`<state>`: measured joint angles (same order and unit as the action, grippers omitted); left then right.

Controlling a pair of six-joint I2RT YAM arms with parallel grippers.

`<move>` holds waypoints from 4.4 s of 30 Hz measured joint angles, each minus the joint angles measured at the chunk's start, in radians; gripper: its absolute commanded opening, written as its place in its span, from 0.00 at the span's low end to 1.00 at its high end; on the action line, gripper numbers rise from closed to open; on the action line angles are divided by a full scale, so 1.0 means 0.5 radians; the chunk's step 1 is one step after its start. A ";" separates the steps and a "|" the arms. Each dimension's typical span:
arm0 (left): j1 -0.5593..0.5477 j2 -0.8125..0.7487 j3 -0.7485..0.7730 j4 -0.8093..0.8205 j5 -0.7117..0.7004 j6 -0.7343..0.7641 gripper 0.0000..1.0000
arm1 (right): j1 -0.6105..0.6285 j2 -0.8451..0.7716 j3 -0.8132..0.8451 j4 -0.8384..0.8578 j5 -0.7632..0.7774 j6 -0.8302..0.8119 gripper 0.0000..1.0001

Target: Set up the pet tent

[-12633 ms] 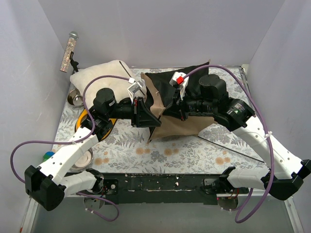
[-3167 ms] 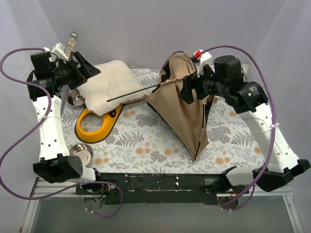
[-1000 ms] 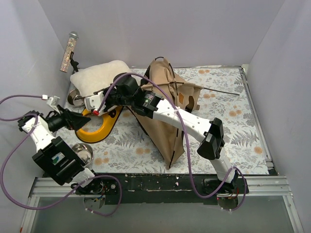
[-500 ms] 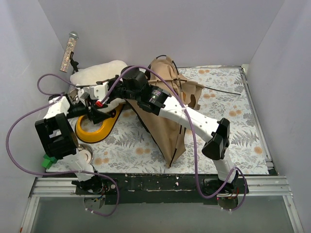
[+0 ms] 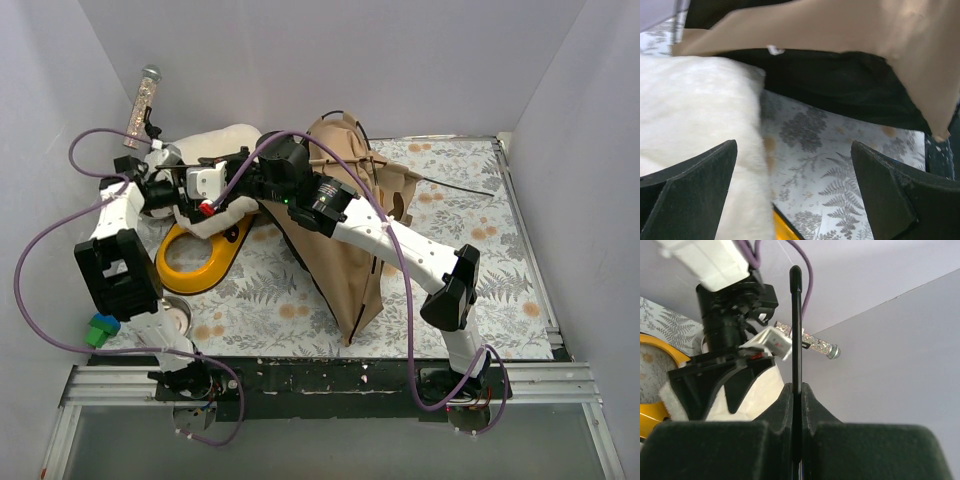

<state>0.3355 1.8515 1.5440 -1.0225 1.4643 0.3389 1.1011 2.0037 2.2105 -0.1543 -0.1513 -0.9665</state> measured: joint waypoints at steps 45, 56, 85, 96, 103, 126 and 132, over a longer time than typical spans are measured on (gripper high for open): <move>-0.531 -0.141 0.156 -0.643 0.020 0.893 0.62 | -0.001 -0.031 -0.059 0.105 0.041 -0.001 0.01; -0.533 -0.147 0.264 -0.640 0.024 0.810 0.00 | -0.001 -0.072 -0.098 0.150 0.059 -0.027 0.01; 0.342 -0.879 -0.420 -0.628 0.127 0.580 0.00 | 0.032 -0.097 -0.183 -0.401 0.536 -0.731 0.01; 0.367 -0.898 -0.420 -0.672 0.075 0.686 0.00 | 0.032 -0.098 -0.240 -0.418 0.491 -0.843 0.01; 0.370 -0.898 -0.419 -0.679 0.069 0.690 0.00 | 0.032 -0.168 -0.398 -0.407 0.482 -0.903 0.01; 0.370 -0.898 -0.411 -0.680 0.075 0.697 0.00 | 0.034 -0.156 -0.362 -0.426 0.513 -0.931 0.01; 0.370 -0.898 -0.408 -0.679 0.073 0.705 0.00 | 0.034 -0.144 -0.351 -0.426 0.529 -0.935 0.01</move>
<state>0.5205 1.4025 1.3399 -1.3621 1.5009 0.6914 1.1179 1.9316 2.0350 -0.3672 0.1135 -1.4338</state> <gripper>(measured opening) 0.036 0.064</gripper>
